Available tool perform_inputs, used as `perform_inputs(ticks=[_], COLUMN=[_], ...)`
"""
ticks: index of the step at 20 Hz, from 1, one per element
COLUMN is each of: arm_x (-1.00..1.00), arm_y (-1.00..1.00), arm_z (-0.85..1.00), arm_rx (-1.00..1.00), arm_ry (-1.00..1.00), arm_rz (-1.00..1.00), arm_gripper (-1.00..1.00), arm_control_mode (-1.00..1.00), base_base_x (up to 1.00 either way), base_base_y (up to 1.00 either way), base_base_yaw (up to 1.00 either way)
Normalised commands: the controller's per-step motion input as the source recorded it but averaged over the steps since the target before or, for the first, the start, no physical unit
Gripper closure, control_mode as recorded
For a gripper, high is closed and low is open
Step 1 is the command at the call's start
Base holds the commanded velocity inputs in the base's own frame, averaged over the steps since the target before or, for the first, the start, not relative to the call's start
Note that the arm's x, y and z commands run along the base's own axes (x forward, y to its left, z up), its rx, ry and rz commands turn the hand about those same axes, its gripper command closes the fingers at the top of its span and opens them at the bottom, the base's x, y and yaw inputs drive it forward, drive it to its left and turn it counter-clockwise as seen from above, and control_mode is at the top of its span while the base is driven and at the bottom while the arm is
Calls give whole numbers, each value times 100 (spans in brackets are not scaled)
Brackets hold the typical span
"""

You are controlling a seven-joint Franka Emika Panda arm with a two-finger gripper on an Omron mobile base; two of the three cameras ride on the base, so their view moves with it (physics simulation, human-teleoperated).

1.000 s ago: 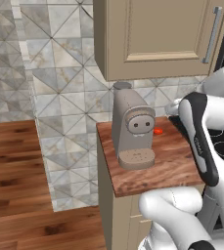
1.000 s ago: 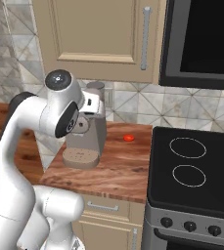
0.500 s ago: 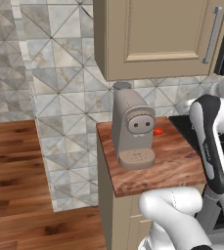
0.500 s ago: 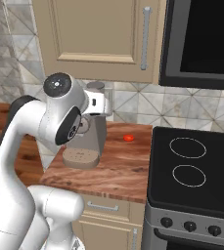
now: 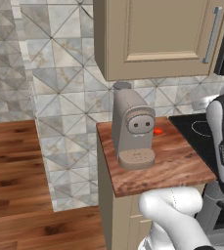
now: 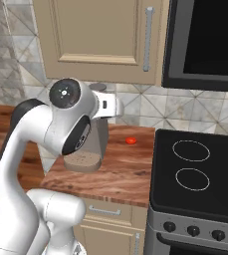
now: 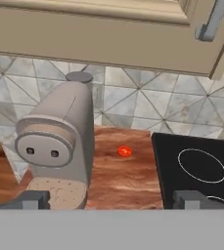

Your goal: Pick the spray and sponge from the cabinet and place them on the counter.

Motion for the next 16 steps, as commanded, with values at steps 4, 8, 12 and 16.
perform_inputs(ticks=[4, 8, 12, 16], arm_x=[-18, -17, -18, -18], arm_y=[-31, -27, -23, -20], arm_z=[31, 30, 28, 26], arm_rx=[2, 3, 2, 0], arm_ry=[-14, -17, -18, -18], arm_rz=[0, 0, 0, 0], arm_gripper=[-100, -100, -100, -100], arm_control_mode=[-100, -100, -100, -100], base_base_x=[0, 0, 0, 0], base_base_y=[0, 0, 0, 0], base_base_yaw=[0, 0, 0, 0])
